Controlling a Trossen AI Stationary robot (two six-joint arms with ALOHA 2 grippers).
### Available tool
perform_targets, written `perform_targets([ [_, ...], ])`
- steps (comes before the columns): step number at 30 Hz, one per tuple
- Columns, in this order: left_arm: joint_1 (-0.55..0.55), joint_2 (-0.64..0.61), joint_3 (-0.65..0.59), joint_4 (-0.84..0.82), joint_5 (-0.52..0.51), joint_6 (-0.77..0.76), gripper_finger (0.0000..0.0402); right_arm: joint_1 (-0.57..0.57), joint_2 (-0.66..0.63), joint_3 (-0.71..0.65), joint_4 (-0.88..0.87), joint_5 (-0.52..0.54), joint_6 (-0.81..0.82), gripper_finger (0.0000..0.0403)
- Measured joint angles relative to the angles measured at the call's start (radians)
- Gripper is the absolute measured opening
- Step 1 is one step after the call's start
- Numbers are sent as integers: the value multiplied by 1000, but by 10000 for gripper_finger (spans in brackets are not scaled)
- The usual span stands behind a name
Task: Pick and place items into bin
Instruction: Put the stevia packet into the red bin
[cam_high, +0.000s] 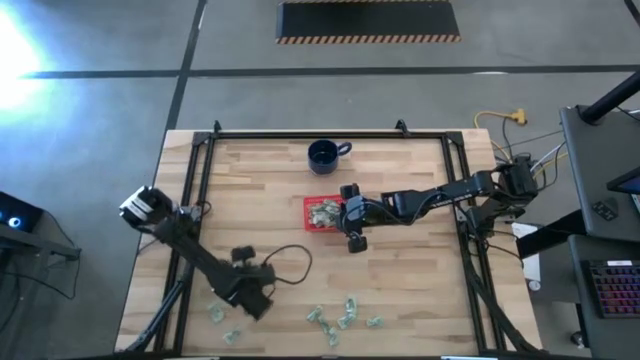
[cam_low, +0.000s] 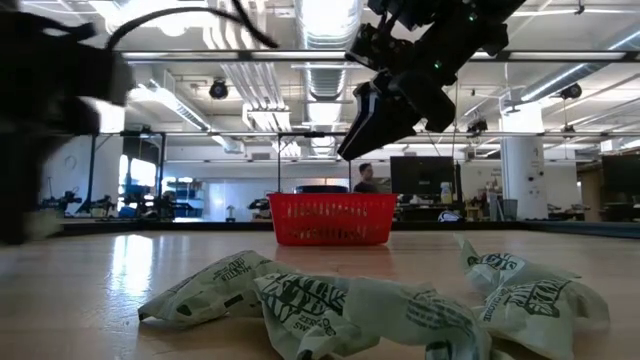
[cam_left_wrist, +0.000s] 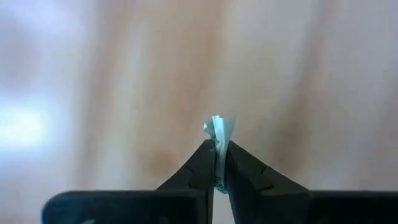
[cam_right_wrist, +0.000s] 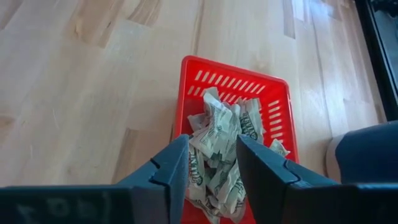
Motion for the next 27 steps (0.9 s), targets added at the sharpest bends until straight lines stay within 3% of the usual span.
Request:
perform_targets([
  [7, 146, -5, 5, 1, -382, 288, 15, 12, -20, 0, -96, 2, 43, 116],
  [12, 268, -16, 33, 24, -532, 495, 15, 40, -74, 0, -239, 3, 132, 110],
  [20, 453, -20, 39, 364, -514, 951, 15, 111, -152, 0, -397, 4, 281, 106],
  [24, 521, -20, 39, 546, -434, 1111, 15, 152, -173, -11, -401, 5, 314, 103],
  [27, 567, -20, 39, 649, -313, 1187, 15, 182, -178, -21, -408, 5, 337, 100],
])
